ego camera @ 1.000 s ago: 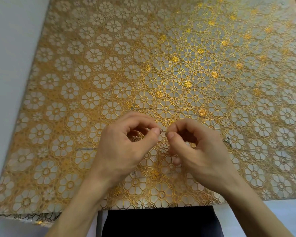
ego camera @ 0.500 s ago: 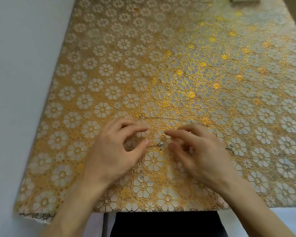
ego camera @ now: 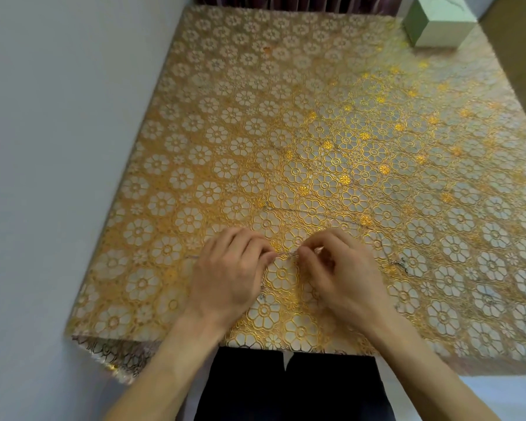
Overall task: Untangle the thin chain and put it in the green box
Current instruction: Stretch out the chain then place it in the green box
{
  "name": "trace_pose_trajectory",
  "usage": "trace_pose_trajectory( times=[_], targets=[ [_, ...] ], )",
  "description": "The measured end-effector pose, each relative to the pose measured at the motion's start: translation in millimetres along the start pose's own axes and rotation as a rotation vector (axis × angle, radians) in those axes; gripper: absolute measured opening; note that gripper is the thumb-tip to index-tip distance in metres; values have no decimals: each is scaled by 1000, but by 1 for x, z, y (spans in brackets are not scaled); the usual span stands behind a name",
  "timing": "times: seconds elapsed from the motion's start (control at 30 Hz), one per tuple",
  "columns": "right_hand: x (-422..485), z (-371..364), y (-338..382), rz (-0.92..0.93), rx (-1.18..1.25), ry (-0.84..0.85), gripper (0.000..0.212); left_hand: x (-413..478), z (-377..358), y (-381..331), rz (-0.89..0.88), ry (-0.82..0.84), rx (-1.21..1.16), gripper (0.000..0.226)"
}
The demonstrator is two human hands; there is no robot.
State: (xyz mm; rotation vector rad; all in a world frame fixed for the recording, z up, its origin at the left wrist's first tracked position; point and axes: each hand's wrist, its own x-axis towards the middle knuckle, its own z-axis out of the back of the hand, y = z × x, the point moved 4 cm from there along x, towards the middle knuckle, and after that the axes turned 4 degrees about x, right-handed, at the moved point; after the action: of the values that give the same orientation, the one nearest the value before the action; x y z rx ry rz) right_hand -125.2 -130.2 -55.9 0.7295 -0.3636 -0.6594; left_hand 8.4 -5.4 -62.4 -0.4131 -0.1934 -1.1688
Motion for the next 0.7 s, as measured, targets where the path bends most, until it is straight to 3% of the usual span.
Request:
trace_pose_trajectory(
  times=[0.2, 0.3, 0.63, 0.7],
  targets=[
    [-12, 17, -13, -369, 556, -20, 8, -4, -3, 4, 33, -25, -51, 16],
    [-17, 21, -20, -456, 706, -109, 6, -4, -3, 6, 47, -49, -88, 15],
    [-24, 36, -33, -423, 463, -157, 8, -2, 5, 4, 42, 115, -93, 30],
    [-25, 38, -33, -434, 511, -162, 10, -1, 9, 0, 59, 143, -96, 32]
  ],
)
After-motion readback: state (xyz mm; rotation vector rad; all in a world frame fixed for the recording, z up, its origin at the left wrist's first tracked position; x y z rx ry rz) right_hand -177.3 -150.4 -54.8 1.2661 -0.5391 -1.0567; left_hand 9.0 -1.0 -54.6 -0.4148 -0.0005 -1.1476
